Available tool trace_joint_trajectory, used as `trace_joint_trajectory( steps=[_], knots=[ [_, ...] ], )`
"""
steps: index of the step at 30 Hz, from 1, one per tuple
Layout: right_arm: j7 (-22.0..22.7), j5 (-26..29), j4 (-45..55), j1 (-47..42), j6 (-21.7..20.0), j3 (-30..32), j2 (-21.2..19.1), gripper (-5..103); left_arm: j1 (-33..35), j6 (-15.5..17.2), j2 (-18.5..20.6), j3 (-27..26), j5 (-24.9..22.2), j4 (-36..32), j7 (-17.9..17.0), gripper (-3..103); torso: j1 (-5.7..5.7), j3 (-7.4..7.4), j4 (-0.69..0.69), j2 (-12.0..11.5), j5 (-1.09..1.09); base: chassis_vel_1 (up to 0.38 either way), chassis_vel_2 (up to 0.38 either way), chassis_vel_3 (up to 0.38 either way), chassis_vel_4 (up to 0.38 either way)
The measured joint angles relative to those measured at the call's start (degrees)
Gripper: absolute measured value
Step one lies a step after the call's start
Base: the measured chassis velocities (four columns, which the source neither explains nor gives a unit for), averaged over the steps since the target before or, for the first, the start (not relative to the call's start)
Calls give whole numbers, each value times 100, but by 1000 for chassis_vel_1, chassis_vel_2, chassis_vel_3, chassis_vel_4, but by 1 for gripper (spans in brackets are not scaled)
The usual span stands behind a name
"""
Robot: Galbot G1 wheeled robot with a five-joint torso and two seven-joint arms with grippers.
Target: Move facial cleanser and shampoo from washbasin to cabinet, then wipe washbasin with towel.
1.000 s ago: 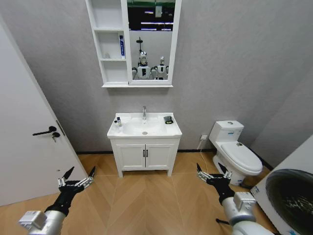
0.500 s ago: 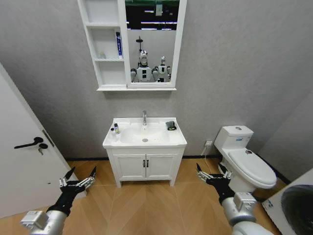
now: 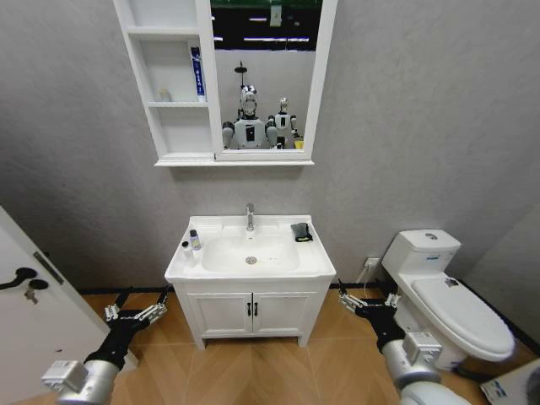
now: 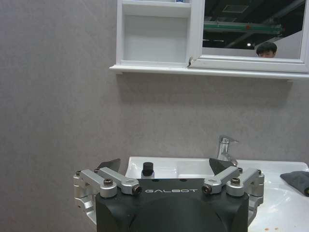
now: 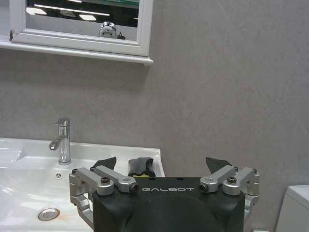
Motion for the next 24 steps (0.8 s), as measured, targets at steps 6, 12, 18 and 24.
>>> trace_joint_trajectory(
  steps=[6,12,18,24],
  knots=[
    [34,188,-335,323,0,10,-179,100,-182,156,192,343,164,-36,-355,100,-5,-1,-1,0,2,-71,40,43,-33],
    [54,183,-630,486,135,-80,-172,100,-180,185,445,415,207,5,-432,100,-11,-3,-1,3,1,48,-18,-30,23],
    [106,226,-779,594,127,-35,-238,100,-422,263,808,424,74,123,-658,100,-8,-2,0,3,0,0,0,0,0],
    [124,153,-1120,862,296,-150,-314,100,-1006,351,876,518,192,384,-821,100,-5,-1,-2,2,1,0,0,0,0]
  ],
)
